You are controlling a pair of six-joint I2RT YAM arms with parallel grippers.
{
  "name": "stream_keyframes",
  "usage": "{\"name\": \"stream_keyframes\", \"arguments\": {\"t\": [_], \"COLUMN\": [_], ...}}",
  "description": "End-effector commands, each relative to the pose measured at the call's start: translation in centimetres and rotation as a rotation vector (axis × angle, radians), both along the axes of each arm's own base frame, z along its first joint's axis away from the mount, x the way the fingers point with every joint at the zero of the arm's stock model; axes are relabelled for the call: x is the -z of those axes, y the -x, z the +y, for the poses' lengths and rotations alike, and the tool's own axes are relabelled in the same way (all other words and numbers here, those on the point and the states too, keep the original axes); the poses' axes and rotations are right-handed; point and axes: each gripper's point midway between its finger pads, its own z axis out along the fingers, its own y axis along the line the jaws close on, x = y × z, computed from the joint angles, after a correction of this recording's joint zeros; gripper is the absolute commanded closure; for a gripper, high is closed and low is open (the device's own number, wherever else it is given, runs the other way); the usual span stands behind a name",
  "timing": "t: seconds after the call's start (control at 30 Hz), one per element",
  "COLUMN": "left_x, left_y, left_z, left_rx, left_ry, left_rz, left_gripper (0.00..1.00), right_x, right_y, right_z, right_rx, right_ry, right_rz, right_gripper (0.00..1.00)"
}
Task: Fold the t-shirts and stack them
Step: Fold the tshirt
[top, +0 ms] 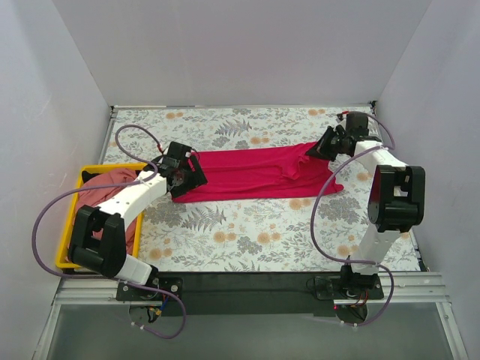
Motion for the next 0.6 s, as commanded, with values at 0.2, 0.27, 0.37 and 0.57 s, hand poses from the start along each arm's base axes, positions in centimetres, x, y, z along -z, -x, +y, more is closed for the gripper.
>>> {"name": "stream_keyframes", "arguments": {"t": [0.2, 0.27, 0.37, 0.57], "left_x": [0.0, 0.1, 0.4, 0.8], "left_y": [1.3, 1.3, 1.4, 1.7], "left_z": [1.9, 2.1, 2.3, 3.0], "left_rx": [-0.026, -0.029, -0.033, -0.059], "left_ry": [-0.04, -0.043, -0.05, -0.06], "left_rz": [-0.009, -0.009, 0.0, 0.007], "left_gripper": [0.27, 0.27, 0.27, 0.28], "right_x": [-1.1, -0.6, 0.0, 0.5], "right_y": [-4.6, -4.9, -5.2, -5.9], "right_z": [0.5, 0.6, 0.4, -0.1], "right_rx": [-0.022, -0.025, -0.017, 0.027], "right_ry": [-0.019, -0.02, -0.016, 0.0], "right_rz": [-0.067, -0.06, -0.054, -0.053], "right_gripper": [0.99, 0.99, 0.99, 0.99]}}
